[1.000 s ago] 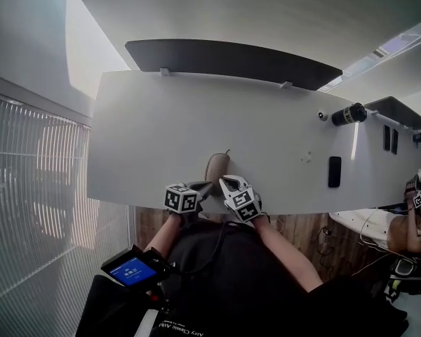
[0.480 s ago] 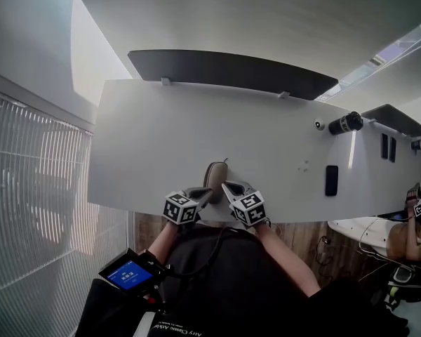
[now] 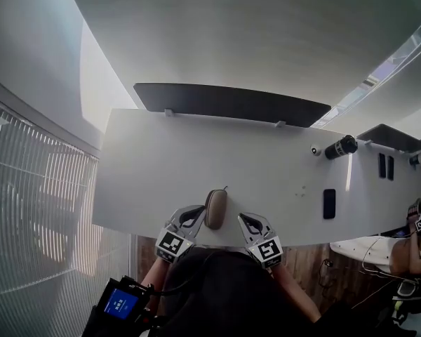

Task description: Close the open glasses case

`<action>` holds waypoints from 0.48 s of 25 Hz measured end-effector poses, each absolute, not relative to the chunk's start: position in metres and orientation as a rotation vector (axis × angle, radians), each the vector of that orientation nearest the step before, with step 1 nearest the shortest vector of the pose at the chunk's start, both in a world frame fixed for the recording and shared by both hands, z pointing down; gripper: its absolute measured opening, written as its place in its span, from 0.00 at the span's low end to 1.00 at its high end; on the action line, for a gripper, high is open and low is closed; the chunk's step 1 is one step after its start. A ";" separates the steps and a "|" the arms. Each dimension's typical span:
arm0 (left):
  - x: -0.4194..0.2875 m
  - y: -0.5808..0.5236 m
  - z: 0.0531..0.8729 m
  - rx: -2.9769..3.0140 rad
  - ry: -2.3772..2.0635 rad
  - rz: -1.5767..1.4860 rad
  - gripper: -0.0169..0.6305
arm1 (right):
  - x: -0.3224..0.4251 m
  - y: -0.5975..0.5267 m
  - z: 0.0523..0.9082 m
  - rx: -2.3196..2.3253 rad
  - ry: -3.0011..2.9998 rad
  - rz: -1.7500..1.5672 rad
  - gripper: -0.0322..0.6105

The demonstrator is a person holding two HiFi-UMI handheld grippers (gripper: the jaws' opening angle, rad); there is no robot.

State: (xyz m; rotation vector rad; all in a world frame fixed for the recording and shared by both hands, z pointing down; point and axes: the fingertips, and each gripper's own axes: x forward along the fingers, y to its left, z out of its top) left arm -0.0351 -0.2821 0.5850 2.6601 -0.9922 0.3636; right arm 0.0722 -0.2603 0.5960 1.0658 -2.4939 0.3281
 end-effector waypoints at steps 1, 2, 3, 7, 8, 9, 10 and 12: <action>-0.033 -0.278 0.585 2.707 -0.978 0.399 0.04 | 0.071 -0.258 0.596 1.062 -2.510 0.316 0.06; -0.031 -0.274 0.587 2.731 -0.962 0.419 0.04 | 0.069 -0.256 0.598 1.057 -2.522 0.307 0.06; -0.030 -0.271 0.590 2.732 -0.951 0.418 0.04 | 0.068 -0.255 0.600 1.049 -2.524 0.300 0.06; -0.032 -0.269 0.593 2.645 -0.984 0.336 0.04 | 0.062 -0.252 0.597 1.030 -2.536 0.283 0.06; -0.031 -0.270 0.589 2.633 -0.994 0.324 0.04 | 0.060 -0.253 0.595 1.027 -2.545 0.281 0.06; -0.030 -0.270 0.586 2.626 -0.997 0.319 0.04 | 0.060 -0.253 0.593 1.025 -2.552 0.280 0.06; -0.028 -0.269 0.586 2.628 -0.992 0.324 0.04 | 0.060 -0.253 0.592 1.026 -2.556 0.279 0.06; -0.026 -0.265 0.594 2.653 -0.971 0.347 0.04 | 0.060 -0.253 0.591 1.025 -2.556 0.277 0.06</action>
